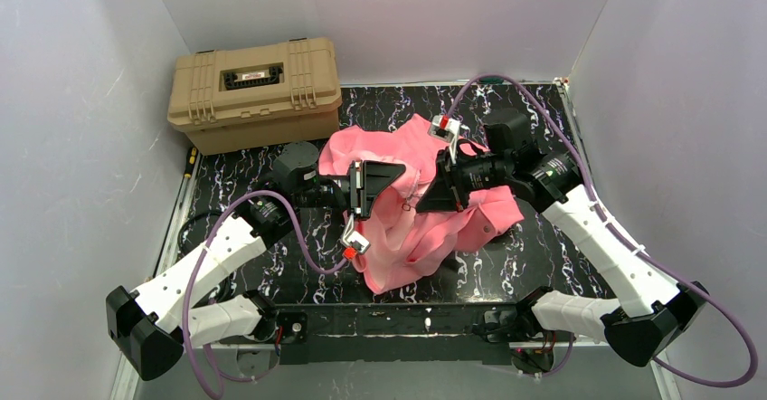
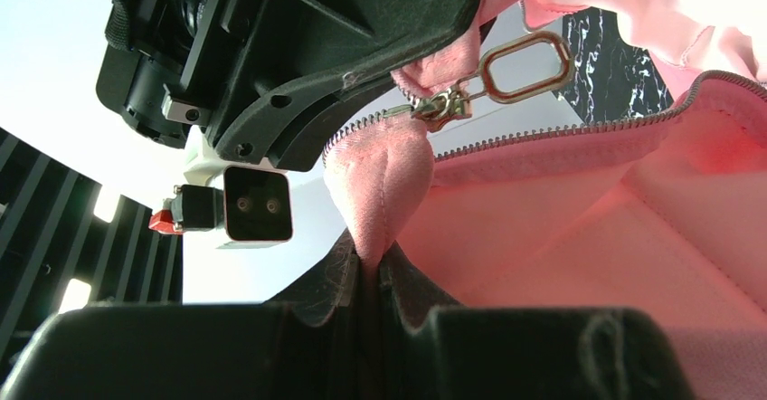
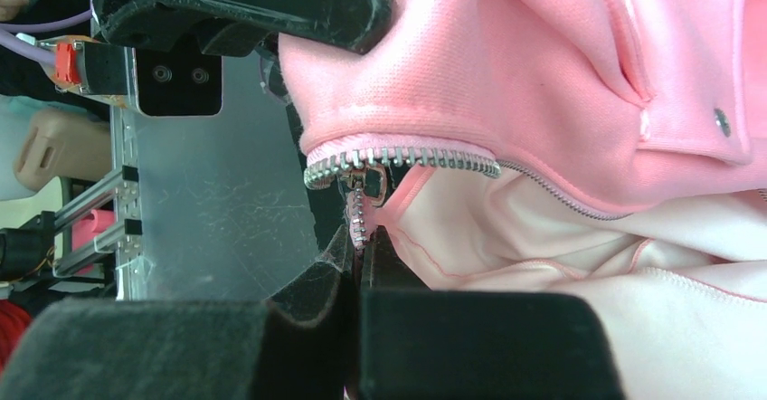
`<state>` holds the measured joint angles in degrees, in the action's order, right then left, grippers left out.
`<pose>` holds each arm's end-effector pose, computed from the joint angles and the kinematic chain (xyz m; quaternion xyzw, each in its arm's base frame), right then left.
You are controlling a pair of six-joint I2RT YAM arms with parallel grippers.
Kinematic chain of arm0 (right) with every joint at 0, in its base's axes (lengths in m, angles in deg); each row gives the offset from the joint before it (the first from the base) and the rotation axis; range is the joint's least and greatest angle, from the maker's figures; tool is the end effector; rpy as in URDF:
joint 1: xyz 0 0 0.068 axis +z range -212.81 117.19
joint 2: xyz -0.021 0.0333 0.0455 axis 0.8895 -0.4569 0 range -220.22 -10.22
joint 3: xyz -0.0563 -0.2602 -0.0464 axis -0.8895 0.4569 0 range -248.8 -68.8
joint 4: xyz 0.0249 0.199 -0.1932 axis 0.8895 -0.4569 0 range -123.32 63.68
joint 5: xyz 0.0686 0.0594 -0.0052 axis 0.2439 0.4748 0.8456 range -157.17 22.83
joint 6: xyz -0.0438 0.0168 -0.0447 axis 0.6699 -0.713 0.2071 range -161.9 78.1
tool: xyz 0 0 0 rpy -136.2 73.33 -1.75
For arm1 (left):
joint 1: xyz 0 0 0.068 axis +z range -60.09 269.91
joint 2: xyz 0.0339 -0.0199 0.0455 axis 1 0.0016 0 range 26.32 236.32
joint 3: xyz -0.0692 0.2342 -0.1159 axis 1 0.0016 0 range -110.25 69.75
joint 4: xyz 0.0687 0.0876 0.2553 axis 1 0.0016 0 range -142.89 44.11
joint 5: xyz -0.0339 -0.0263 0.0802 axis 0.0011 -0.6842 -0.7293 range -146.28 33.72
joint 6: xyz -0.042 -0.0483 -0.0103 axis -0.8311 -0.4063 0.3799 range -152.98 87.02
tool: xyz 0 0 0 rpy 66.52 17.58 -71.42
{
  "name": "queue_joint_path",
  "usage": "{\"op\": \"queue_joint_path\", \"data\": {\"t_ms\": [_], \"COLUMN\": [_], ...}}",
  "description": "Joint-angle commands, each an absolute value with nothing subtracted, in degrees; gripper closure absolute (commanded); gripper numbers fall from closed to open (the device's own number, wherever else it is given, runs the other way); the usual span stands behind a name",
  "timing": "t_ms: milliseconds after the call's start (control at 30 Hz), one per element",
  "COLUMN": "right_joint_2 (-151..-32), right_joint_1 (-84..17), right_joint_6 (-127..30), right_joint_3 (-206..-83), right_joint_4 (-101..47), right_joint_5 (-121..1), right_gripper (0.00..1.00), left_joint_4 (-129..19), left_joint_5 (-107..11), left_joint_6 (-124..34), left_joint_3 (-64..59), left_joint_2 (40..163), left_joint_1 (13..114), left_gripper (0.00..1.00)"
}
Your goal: Zip up the jacket
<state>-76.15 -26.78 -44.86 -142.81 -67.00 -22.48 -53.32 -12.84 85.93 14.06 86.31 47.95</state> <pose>0.1877 0.1806 0.3893 -0.4059 0.7257 0.4626 0.3074 0.1750 -0.2042 0.3725 0.7113 -0.1363 0.1830 0.6648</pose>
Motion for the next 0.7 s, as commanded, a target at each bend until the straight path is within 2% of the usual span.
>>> {"op": "queue_joint_path", "data": {"t_ms": [0,667], "right_joint_2": [-74.31,-74.89], "right_joint_1": [-26.51,-25.23], "right_joint_6": [-44.29,-44.54], "right_joint_3": [-146.46,-144.56], "right_joint_4": [-67.68,-68.1], "right_joint_5": [-23.27,-20.54], "right_gripper": [0.99,0.99], "left_joint_4": [-53.52,-55.15], "left_joint_5": [-11.98,-12.51], "left_joint_6": [87.82,87.32], "left_joint_3": [12.43,11.58], "left_joint_2": [84.79,85.97], "left_joint_1": [48.04,48.01], "left_gripper": [1.0,1.0]}}
